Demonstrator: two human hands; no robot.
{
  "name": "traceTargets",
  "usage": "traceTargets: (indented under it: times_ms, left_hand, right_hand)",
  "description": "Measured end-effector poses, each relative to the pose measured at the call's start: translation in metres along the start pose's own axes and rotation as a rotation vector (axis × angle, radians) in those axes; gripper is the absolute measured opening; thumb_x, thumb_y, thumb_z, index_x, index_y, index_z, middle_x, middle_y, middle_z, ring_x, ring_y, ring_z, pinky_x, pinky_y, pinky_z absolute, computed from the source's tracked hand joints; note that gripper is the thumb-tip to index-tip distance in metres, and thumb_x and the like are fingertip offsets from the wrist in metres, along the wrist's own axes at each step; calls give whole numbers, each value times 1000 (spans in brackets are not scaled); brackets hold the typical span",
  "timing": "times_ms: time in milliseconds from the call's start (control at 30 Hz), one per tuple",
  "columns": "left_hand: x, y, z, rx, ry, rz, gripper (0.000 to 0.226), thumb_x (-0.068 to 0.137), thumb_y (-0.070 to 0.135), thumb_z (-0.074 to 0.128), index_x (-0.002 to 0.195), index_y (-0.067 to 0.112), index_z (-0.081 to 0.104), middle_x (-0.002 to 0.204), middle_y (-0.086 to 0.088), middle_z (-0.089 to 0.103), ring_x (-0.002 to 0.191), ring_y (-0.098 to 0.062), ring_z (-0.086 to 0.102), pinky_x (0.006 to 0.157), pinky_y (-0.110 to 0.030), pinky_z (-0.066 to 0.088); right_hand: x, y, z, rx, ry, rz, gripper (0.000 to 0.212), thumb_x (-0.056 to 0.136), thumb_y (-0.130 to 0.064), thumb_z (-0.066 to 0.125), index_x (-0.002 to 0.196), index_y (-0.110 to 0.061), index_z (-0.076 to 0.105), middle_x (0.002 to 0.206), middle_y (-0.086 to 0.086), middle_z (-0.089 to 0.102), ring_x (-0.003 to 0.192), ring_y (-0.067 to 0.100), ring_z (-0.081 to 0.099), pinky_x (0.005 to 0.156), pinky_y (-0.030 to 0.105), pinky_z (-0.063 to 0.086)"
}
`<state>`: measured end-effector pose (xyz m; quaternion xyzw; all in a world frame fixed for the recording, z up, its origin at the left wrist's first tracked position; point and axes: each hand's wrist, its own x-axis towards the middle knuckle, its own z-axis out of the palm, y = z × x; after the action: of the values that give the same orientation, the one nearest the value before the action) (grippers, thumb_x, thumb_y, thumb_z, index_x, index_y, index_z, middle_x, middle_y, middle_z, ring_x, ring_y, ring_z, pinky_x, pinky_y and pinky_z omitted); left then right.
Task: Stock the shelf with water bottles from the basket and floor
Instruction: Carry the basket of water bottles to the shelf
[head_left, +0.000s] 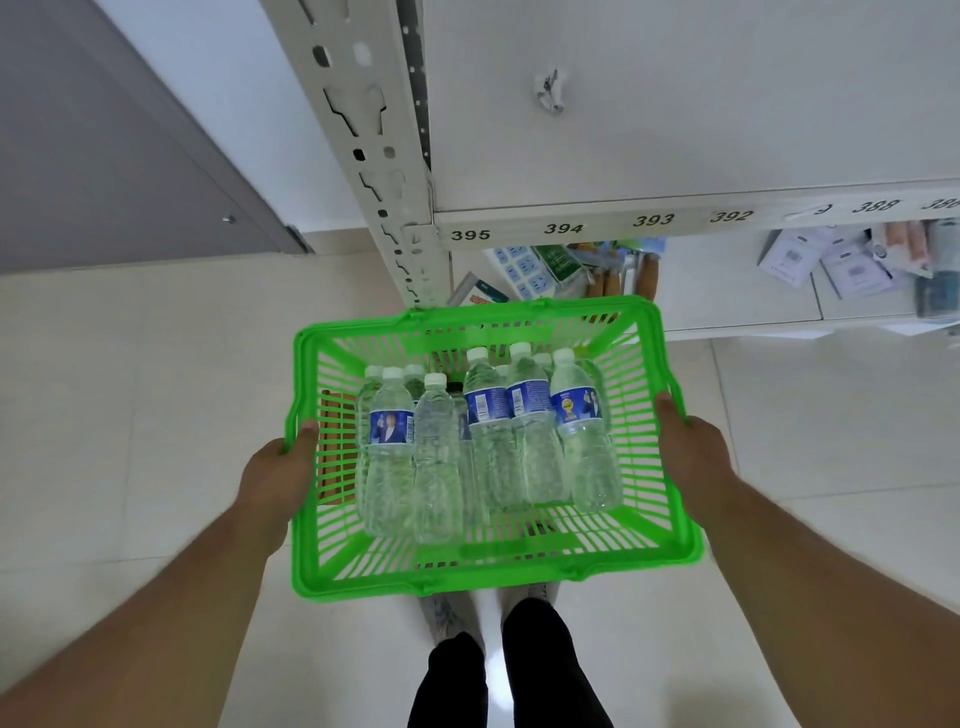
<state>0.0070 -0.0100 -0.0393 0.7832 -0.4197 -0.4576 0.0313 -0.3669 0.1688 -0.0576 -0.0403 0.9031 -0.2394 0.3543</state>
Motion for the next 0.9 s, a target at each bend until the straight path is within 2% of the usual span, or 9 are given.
traceTargets:
  times_ms: [133, 367, 467, 567, 700, 767, 900]
  left_hand:
    - [-18, 0, -3, -39, 36, 21, 49, 93, 61, 47, 92, 14, 64, 93, -8, 68, 87, -30, 65, 83, -41, 52]
    - [-93, 18, -22, -68, 97, 105, 48, 95, 51, 50, 90, 5, 64, 81, -11, 64, 68, -24, 59, 59, -29, 43]
    - [-131, 29, -30, -44, 80, 152, 45, 95, 49, 51, 90, 7, 64, 83, -13, 65, 73, -29, 61, 68, -33, 45]
    - [-169, 44, -36, -18, 53, 201, 45, 94, 52, 51, 86, 10, 64, 85, -13, 67, 79, -32, 64, 75, -37, 49]
    - [-217, 72, -29, 46, -37, 306, 43, 94, 50, 52, 82, 10, 62, 82, -14, 65, 74, -30, 62, 72, -37, 48]
    - [-241, 86, -17, 81, -87, 371, 42, 96, 47, 51, 86, 7, 62, 79, -12, 62, 68, -27, 59, 68, -35, 44]
    - [-285, 111, 20, 170, -191, 469, 46, 95, 49, 52, 97, 5, 63, 84, -11, 66, 76, -28, 63, 74, -37, 51]
  right_hand:
    - [-12, 3, -9, 41, 45, -4, 68, 94, -63, 46, 90, 2, 66, 84, 16, 67, 70, 28, 61, 62, 32, 45]
    - [-58, 12, -66, 57, 56, 4, 61, 93, -61, 49, 79, -4, 66, 78, 14, 67, 75, 32, 63, 70, 36, 50]
    - [-87, 25, -101, 93, 90, 21, 61, 92, -61, 50, 75, -5, 64, 76, 14, 66, 78, 34, 64, 75, 40, 52]
    - [-119, 43, -139, 166, 139, 55, 60, 91, -62, 52, 76, -5, 66, 78, 14, 66, 79, 33, 64, 74, 37, 49]
    - [-156, 77, -191, 224, 230, 129, 63, 89, -65, 51, 83, -4, 69, 87, 18, 69, 86, 35, 66, 79, 37, 52]
    - [-171, 97, -217, 268, 287, 167, 63, 89, -64, 52, 83, -3, 69, 88, 19, 69, 87, 36, 66, 80, 38, 52]
    - [-195, 146, -265, 383, 390, 241, 61, 90, -61, 53, 76, -3, 65, 83, 18, 66, 82, 34, 63, 72, 34, 46]
